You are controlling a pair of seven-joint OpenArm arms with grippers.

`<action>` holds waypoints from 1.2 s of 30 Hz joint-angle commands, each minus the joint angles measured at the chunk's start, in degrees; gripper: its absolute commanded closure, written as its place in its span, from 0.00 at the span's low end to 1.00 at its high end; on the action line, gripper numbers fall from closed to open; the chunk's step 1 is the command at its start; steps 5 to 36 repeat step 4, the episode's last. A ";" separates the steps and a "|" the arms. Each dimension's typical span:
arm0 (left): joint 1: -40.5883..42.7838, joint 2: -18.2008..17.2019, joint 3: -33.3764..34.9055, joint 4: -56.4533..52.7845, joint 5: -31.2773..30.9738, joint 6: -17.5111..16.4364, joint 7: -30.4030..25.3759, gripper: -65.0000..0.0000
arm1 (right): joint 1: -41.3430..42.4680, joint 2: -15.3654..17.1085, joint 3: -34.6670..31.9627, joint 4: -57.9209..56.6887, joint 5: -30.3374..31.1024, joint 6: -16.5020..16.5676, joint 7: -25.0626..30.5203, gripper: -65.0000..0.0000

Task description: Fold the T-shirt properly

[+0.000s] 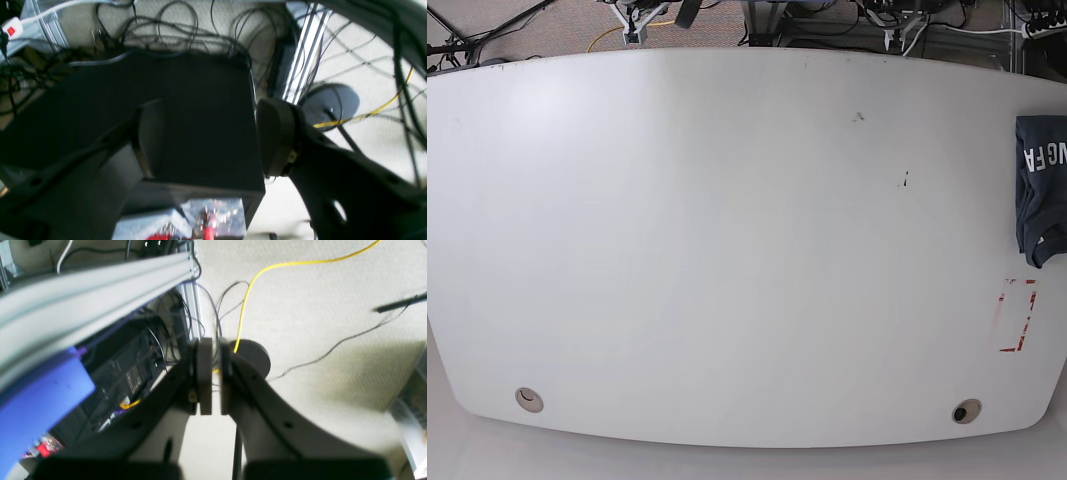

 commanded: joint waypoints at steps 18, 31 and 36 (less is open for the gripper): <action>0.10 -0.20 -0.27 0.11 -0.25 0.29 -0.39 0.41 | -0.28 -0.04 0.11 0.33 0.26 0.39 0.22 0.96; 0.10 -0.20 -0.27 0.11 -0.25 0.29 -0.39 0.41 | -0.28 -0.04 0.11 0.33 0.26 0.39 0.22 0.96; 0.10 -0.20 -0.27 0.11 -0.25 0.29 -0.39 0.41 | -0.28 -0.04 0.11 0.33 0.26 0.39 0.22 0.96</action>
